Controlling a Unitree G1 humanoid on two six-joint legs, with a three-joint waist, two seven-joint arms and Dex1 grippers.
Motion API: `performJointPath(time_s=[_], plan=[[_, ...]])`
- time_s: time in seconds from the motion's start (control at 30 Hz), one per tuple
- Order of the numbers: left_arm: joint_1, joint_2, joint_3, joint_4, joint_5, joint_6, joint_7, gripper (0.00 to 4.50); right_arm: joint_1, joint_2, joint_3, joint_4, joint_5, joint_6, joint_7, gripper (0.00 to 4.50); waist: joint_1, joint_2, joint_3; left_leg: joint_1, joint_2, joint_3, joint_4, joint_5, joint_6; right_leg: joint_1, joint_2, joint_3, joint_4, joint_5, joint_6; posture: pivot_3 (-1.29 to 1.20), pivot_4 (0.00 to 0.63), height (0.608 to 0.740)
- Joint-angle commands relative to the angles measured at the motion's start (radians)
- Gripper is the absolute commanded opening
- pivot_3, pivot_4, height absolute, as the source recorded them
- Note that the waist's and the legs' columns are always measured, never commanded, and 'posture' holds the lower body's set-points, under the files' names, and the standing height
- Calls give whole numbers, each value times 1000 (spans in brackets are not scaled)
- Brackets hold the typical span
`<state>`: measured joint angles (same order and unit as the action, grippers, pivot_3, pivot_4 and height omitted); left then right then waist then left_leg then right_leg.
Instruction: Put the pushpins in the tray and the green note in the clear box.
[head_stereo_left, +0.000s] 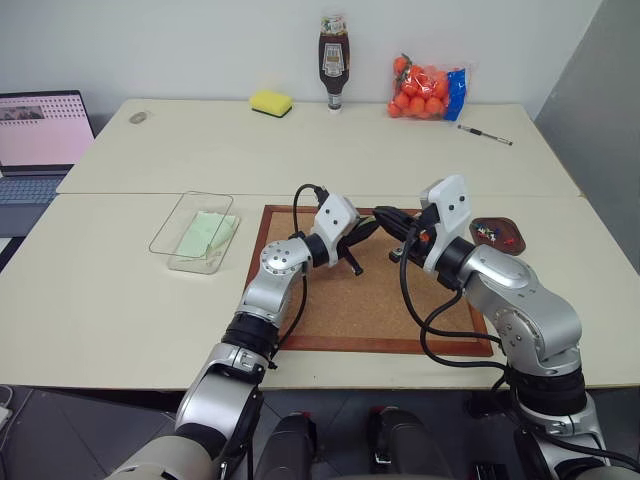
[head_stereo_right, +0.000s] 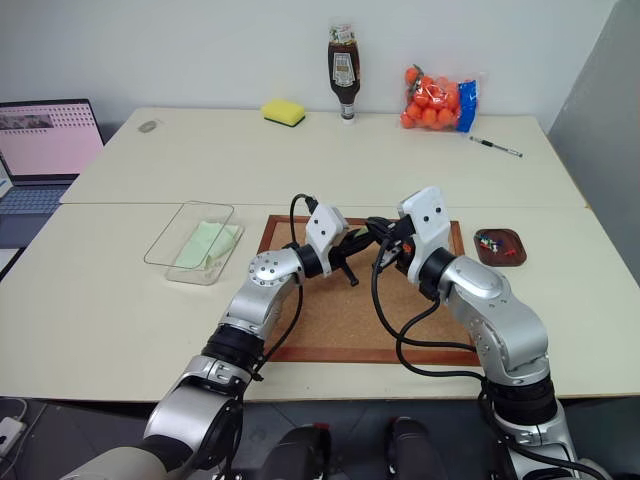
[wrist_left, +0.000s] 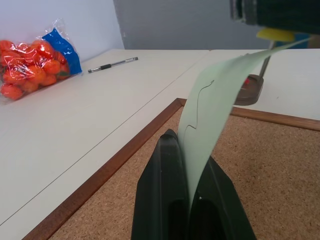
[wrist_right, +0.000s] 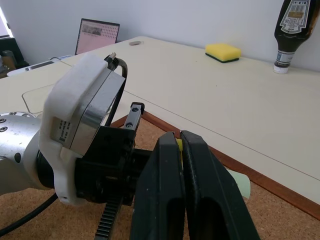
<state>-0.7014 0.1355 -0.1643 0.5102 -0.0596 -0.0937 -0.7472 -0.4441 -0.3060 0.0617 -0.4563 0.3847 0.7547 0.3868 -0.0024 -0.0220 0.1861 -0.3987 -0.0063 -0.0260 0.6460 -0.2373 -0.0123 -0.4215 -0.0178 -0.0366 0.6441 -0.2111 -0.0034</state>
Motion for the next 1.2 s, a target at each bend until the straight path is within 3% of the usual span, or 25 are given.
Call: performJointPath(time_s=[0.03, 0.43, 0.6, 0.7, 0.9, 1.2], plan=[[7, 9, -29, -27, 24, -42, -13, 35, -26, 12, -35, -44, 17, -15, -19, 0, 0, 0, 0, 0, 0, 0, 0, 0, 0, 0, 0, 0, 0, 0, 0, 0, 150, 740], [29, 20, -42, -27, 57, -74, 4, 35, -15, 13, -119, -97, 50, 5, -75, 0, 0, 0, 0, 0, 0, 0, 0, 0, 0, 0, 0, 0, 0, 0, 0, 0, 150, 740], [35, 25, -41, -35, 57, -68, 3, 35, 12, -32, -202, -128, 73, 33, -88, 0, 1, 0, 0, 0, 0, 0, 0, 0, 0, 0, 0, 0, 0, 0, 0, 0, 150, 740], [60, 29, -39, -76, 36, -32, -15, 35, 104, -118, -275, -83, 28, 7, -74, 0, 3, 0, 0, 0, 0, 0, 0, 0, 0, 0, 0, 0, -1, 0, 0, 0, 150, 740], [100, 39, -47, -157, 27, 16, -24, 35, 158, -211, -267, 181, -103, -136, -63, 0, 0, 0, 0, 0, -1, 2, 0, 0, 0, 0, -1, 2, 0, 0, 0, 0, 150, 740], [126, 43, -45, -214, 32, 59, -2, 35, -16, -255, -216, 691, -249, -341, -58, 0, -3, 0, 0, 2, 0, 2, 0, 0, 0, 0, 2, 2, 1, 0, 0, 0, 150, 740]])
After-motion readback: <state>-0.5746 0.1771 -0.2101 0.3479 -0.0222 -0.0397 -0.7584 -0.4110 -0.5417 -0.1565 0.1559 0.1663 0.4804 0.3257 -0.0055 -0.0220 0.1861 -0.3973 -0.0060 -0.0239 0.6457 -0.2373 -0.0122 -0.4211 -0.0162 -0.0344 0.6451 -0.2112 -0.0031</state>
